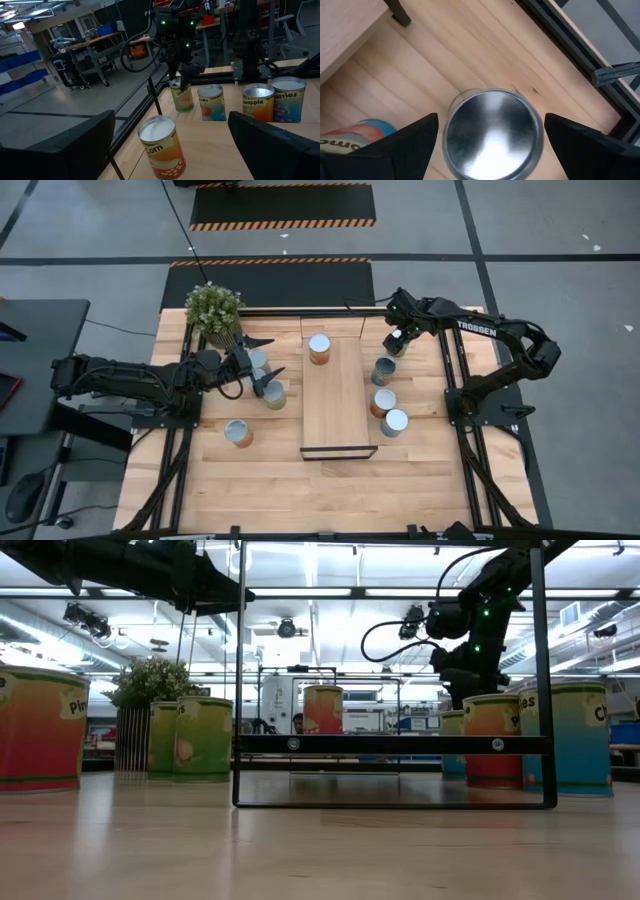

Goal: Pick and place cans onto a shelf
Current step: Put the top canned oranges on the shelf

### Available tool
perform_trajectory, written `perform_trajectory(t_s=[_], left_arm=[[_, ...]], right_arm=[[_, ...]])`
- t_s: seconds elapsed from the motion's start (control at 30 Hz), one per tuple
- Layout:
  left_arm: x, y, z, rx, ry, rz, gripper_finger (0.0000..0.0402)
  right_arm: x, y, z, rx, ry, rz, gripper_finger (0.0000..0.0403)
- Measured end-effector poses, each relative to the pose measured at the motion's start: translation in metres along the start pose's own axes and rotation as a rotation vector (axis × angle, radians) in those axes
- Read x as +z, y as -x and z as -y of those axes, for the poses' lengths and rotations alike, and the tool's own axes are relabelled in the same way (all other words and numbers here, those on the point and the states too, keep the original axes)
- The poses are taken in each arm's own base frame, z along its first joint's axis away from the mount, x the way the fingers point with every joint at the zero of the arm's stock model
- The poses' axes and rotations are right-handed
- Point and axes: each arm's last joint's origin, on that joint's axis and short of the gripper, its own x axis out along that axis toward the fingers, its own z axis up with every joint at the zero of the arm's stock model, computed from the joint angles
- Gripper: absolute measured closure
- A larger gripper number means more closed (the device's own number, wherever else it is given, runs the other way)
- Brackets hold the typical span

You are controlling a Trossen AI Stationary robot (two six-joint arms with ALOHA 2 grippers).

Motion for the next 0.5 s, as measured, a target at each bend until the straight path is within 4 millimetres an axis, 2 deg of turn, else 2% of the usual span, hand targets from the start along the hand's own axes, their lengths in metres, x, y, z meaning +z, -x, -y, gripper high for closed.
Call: perform_trajectory(t_s=[0.5], left_arm=[[0.000,0.000,0.000,0.000,-0.001,0.000,0.0006]], right_arm=[[0.002,-0.036,-0.005,0.001,0.014,-0.128,0.0035]])
